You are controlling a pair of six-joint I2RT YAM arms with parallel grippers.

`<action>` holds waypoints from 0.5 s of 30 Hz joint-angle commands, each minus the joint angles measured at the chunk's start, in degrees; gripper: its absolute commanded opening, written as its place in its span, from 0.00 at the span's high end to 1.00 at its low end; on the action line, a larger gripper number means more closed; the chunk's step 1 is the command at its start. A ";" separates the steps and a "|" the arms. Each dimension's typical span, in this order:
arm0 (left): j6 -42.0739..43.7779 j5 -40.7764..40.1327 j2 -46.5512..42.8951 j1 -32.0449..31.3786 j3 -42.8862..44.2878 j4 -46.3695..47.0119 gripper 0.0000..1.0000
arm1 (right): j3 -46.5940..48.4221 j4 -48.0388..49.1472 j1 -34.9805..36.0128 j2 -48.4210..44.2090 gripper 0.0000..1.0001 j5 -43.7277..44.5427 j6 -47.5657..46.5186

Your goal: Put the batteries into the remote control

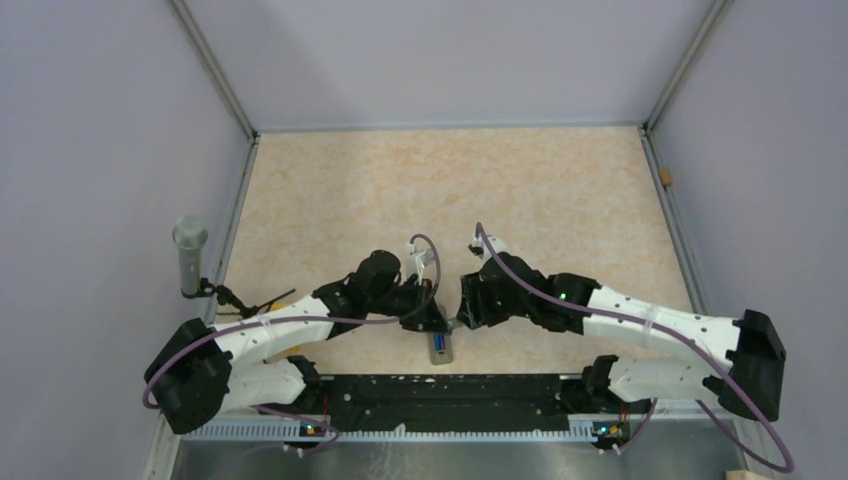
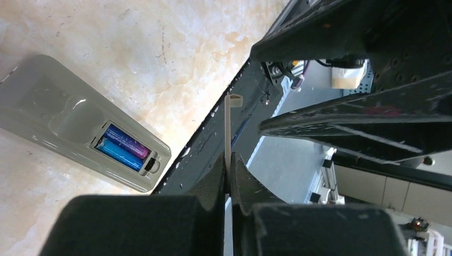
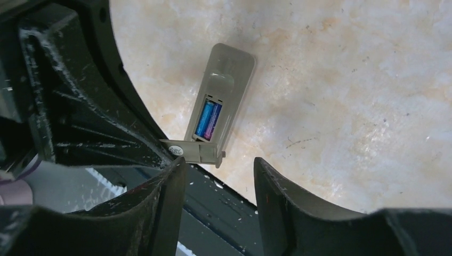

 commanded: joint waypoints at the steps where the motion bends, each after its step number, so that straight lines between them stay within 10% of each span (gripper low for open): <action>1: 7.95 5.27 -2.51 0.12 2.27 -1.01 1.00 | -0.66 3.06 -0.37 -5.08 0.51 -2.72 -5.81; 15: 8.27 22.91 -9.19 -0.59 1.32 6.08 1.00 | 0.55 7.00 -0.42 -8.90 0.63 -22.17 -18.06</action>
